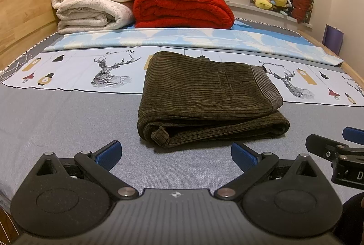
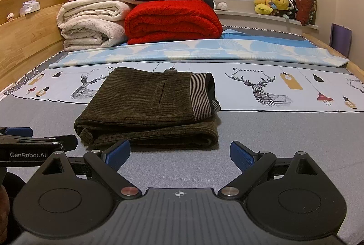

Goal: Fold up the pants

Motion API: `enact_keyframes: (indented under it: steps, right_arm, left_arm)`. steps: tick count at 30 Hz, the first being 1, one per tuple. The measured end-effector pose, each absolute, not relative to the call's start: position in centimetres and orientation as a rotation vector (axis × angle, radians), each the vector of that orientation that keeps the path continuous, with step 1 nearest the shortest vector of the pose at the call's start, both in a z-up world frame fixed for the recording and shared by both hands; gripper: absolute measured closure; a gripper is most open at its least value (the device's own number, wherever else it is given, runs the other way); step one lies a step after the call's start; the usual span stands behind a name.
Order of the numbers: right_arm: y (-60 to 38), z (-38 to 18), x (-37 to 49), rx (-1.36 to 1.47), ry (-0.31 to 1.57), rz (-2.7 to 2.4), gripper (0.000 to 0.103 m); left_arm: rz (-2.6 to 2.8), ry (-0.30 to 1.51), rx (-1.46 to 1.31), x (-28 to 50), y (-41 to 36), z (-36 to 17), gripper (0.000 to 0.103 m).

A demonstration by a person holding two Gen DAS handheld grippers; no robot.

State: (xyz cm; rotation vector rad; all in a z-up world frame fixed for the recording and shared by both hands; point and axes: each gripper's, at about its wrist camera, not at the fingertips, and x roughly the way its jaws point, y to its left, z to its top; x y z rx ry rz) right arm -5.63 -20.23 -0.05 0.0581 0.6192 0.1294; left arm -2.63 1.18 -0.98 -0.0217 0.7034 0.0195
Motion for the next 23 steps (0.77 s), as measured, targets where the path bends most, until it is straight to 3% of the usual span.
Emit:
enact_keyframes:
  steps: [23]
  right_arm:
    - [-20.11, -0.19, -6.01, 0.057, 0.624, 0.130, 0.008]
  left_arm:
    - [0.006, 0.700, -0.011, -2.78, 1.15, -1.04, 0.001]
